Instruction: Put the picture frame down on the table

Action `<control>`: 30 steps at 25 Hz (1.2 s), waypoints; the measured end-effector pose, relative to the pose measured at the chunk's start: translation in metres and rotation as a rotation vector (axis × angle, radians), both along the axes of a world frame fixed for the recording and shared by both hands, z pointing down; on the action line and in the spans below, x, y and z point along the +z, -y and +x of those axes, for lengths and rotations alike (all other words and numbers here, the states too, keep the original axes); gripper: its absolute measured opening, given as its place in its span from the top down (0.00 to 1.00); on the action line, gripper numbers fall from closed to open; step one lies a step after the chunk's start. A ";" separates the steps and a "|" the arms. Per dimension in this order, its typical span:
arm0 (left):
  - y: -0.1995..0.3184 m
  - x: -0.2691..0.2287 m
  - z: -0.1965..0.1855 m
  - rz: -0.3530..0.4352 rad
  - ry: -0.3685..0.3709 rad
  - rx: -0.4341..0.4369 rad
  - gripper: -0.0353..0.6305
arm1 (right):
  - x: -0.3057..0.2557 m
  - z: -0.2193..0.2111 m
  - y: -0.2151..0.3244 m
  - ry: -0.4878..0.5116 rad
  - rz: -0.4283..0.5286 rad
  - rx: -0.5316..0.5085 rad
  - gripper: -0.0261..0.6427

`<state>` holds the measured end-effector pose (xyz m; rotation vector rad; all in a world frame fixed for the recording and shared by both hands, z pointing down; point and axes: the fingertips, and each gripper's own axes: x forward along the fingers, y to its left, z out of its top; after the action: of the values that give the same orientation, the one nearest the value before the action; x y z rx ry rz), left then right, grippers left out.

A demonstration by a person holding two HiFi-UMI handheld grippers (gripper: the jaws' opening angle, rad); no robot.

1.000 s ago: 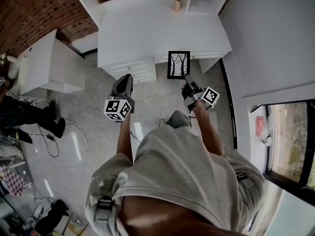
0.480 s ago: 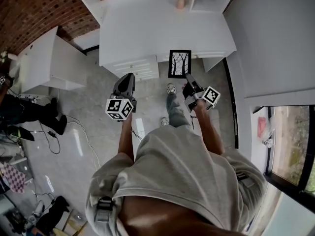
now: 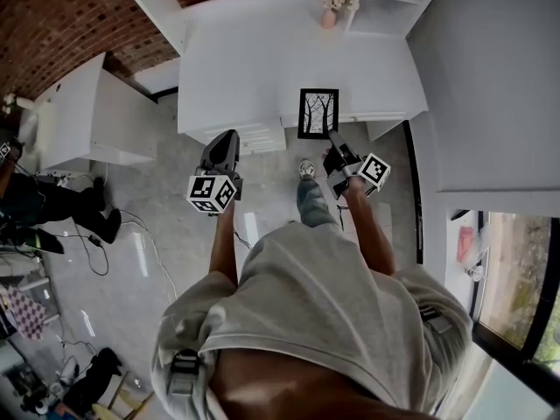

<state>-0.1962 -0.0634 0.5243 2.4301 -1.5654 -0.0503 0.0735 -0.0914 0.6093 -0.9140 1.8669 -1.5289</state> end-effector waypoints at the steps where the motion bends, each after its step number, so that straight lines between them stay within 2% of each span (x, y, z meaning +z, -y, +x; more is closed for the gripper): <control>1: 0.009 0.000 0.001 -0.001 0.001 -0.003 0.92 | 0.000 0.001 0.010 0.002 0.002 -0.002 0.83; 13: 0.113 -0.022 0.016 0.010 0.019 -0.025 0.92 | -0.018 0.006 0.122 0.024 0.018 -0.049 0.83; 25: 0.202 -0.031 0.031 0.022 0.025 -0.034 0.92 | -0.017 0.003 0.203 0.041 0.008 -0.094 0.83; 30: 0.227 -0.018 0.030 0.010 0.020 -0.051 0.92 | -0.010 -0.004 0.230 0.040 0.000 -0.123 0.83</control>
<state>-0.1658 -0.2903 0.5058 2.4054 -1.6393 -0.0433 0.0694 -0.3216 0.5997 -0.7752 1.9258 -1.6073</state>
